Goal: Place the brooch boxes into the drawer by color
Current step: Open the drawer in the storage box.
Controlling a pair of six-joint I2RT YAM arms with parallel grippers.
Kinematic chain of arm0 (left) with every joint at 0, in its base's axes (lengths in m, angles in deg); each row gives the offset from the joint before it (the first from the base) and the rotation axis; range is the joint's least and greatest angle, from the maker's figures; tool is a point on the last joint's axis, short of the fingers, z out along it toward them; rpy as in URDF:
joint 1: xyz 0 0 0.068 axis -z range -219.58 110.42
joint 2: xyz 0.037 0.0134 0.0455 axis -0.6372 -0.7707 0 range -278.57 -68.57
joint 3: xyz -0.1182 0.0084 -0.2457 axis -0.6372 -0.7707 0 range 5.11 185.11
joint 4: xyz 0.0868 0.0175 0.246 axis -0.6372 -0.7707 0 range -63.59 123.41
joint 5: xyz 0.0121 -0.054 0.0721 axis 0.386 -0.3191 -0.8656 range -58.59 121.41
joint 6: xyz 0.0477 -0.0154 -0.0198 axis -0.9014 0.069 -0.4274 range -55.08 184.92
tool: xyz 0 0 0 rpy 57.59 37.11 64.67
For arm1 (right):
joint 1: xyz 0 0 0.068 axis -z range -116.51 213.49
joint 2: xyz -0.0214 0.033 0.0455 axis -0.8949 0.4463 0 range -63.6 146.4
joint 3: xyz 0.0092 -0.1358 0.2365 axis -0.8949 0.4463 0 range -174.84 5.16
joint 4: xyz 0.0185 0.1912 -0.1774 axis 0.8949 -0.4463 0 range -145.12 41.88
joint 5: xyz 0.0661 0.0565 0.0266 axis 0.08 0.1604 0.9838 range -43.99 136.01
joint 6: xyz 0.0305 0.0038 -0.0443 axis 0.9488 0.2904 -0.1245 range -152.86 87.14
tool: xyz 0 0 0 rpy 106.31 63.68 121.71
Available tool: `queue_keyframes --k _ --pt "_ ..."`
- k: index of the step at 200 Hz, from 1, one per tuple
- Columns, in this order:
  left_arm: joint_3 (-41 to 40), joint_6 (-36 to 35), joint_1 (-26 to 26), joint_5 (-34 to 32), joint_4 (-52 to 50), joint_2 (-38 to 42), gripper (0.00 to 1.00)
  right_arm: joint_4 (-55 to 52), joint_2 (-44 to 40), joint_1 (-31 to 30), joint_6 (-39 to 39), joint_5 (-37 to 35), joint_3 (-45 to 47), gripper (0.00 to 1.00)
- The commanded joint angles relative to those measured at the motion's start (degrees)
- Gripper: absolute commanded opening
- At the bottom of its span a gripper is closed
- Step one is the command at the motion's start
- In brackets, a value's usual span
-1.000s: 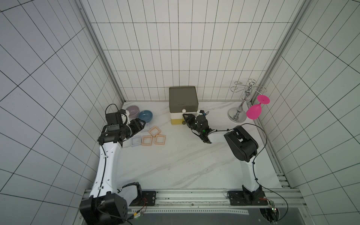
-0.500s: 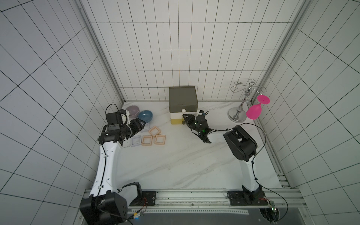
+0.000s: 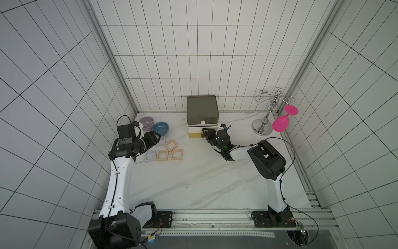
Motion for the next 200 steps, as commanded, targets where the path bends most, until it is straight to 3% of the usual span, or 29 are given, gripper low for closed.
queue_keyframes --k 1,90,200 --pt "-0.5 0.6 -0.4 -0.8 0.5 0.7 0.67 3.4 -3.4 -2.2 0.2 -1.0 3.5 0.24" --pt "1.3 -1.4 -0.8 -3.8 -4.0 1.7 0.67 5.2 -13.2 -6.0 0.9 -0.9 16.9 0.24" --pt "0.4 -2.1 -0.9 -5.4 -6.8 2.6 0.68 5.0 -17.6 -8.0 -0.5 -0.9 21.8 0.26"
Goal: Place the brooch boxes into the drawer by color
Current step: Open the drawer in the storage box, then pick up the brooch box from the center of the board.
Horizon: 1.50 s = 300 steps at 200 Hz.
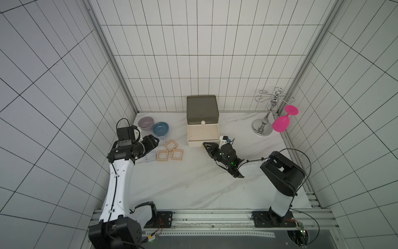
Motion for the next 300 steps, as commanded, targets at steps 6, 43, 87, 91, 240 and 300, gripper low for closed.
queue_keyframes --k 6,43,87,91,240,300 --pt "0.5 -1.4 -0.2 -1.1 -1.0 0.5 0.68 2.6 -1.6 -0.8 -1.3 0.8 1.3 0.27" --pt "1.7 -2.0 -0.2 -2.0 -2.7 0.7 0.68 2.2 -1.6 -1.1 -1.6 0.3 1.4 0.37" --pt "1.5 -1.8 -0.2 -3.5 -3.4 0.8 0.68 1.5 -3.1 -1.5 -2.4 -0.8 2.5 0.63" --pt "1.6 -1.7 -0.2 -3.5 -3.6 0.6 0.68 1.2 -3.5 -1.6 -2.7 -1.0 2.7 0.65" --pt "7.5 2.3 -14.4 -10.0 -8.4 -25.3 0.69 -33.8 -23.5 -4.3 -21.0 -4.7 2.8 0.71" --pt "8.0 3.6 -14.4 -12.5 -4.8 -34.4 0.59 -43.8 -30.0 -3.3 -30.0 -4.2 2.1 0.71"
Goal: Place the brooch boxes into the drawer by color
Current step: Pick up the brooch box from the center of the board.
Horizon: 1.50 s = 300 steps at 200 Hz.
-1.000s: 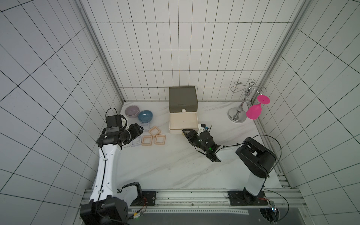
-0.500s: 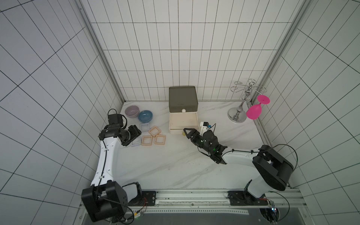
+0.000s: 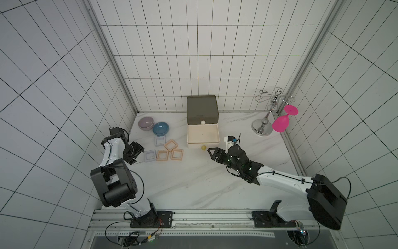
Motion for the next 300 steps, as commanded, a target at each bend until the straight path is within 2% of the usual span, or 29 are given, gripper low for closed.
queue_keyframes --k 1,40,80,132,187,245,279,300 --pt "0.1 0.7 -0.1 -2.3 2.6 -2.4 0.59 -5.6 -1.8 0.5 -5.1 -0.1 -0.3 0.71" --pt "1.1 0.9 0.0 -2.6 3.4 -5.6 0.49 -5.0 -2.0 2.7 -6.2 2.8 1.2 0.71" --pt "4.1 0.3 1.3 -3.3 2.3 -7.4 0.49 -4.7 -2.7 4.4 -6.5 5.1 1.4 0.71" --pt "5.1 1.4 6.1 -5.1 2.1 -9.8 0.49 -5.1 -2.8 6.6 -7.1 6.5 1.6 0.71" --pt "5.7 1.5 7.1 -6.5 1.5 -12.4 0.48 -5.2 -2.6 8.3 -6.6 7.5 2.5 0.71" --pt "6.9 0.3 7.4 -8.0 0.6 -14.5 0.37 -5.3 -2.0 8.8 -6.6 7.8 2.5 0.71" --pt "6.3 -0.5 7.5 -7.5 0.9 -15.2 0.36 -4.7 -2.0 9.1 -5.9 8.1 2.8 0.71" --pt "5.9 -0.5 7.5 -7.7 1.2 -15.2 0.27 -4.0 -2.5 9.3 -5.7 8.1 3.3 0.71"
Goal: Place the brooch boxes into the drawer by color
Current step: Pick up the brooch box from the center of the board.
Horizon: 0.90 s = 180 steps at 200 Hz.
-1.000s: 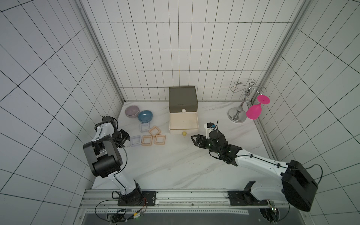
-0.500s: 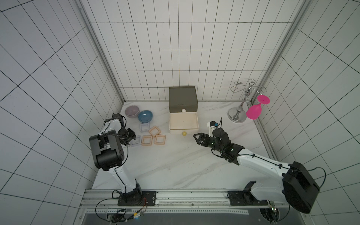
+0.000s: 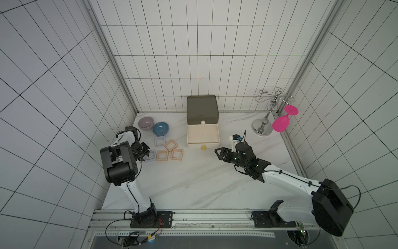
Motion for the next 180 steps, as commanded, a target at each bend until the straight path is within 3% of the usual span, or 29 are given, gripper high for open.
queue_keyframes --k 1,75,105,135,180 --pt "0.1 -0.7 0.2 -0.7 0.5 -0.5 0.26 0.7 -0.5 0.8 0.2 0.3 2.1 0.71" --pt "-1.3 -1.2 0.3 0.5 1.5 -0.7 0.00 1.9 -0.7 1.6 1.0 1.0 2.7 0.72" --pt "-2.0 -1.3 0.2 1.1 1.4 0.3 0.00 1.4 -1.0 1.6 0.9 1.1 2.3 0.72" --pt "-1.8 -2.0 1.2 3.7 -0.2 6.4 0.00 -0.5 -2.3 1.6 0.1 1.2 1.0 0.72" --pt "8.3 -4.0 11.0 5.7 -10.2 15.0 0.00 -6.1 -6.3 1.6 -2.8 -0.8 -1.4 0.71"
